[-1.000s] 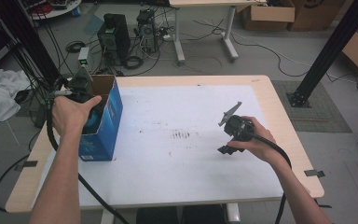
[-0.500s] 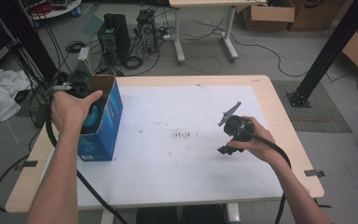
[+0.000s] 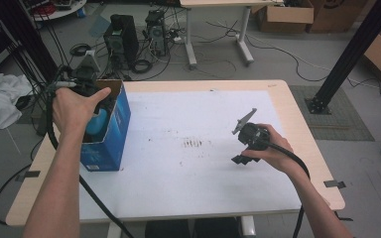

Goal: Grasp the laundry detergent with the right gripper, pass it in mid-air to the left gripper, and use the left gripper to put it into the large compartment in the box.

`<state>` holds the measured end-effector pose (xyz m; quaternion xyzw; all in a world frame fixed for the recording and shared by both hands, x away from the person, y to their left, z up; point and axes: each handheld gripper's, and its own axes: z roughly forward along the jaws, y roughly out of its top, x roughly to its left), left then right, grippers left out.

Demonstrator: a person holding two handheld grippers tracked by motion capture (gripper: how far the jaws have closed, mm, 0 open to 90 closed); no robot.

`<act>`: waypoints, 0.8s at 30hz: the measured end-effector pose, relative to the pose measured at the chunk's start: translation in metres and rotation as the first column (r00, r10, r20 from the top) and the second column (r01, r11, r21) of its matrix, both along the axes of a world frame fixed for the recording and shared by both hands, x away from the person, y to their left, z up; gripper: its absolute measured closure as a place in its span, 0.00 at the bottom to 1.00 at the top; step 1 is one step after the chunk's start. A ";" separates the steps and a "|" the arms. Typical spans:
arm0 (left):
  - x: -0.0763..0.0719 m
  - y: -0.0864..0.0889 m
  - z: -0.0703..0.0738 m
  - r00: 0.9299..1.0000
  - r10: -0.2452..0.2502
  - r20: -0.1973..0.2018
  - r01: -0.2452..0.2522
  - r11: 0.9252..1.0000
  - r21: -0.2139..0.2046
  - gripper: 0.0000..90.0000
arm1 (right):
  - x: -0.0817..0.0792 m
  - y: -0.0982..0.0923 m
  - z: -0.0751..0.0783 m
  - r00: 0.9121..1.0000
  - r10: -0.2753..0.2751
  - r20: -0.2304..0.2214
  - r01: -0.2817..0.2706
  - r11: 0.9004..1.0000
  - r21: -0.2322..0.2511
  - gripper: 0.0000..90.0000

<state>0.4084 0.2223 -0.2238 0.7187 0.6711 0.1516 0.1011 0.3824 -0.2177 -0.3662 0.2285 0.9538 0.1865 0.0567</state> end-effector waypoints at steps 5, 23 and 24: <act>0.001 -0.013 0.020 0.998 -0.065 0.002 0.065 0.998 0.024 0.20 | 0.000 -0.001 0.001 1.000 0.002 -0.002 -0.002 1.000 -0.001 0.20; 0.000 -0.083 0.063 0.888 -0.459 0.000 0.459 0.888 0.037 0.19 | -0.002 -0.003 0.006 1.000 0.000 -0.010 -0.001 1.000 -0.009 0.18; 0.001 -0.086 0.063 0.881 -0.474 -0.007 0.474 0.880 0.043 0.19 | -0.002 -0.003 0.007 1.000 0.000 -0.010 0.000 1.000 -0.010 0.18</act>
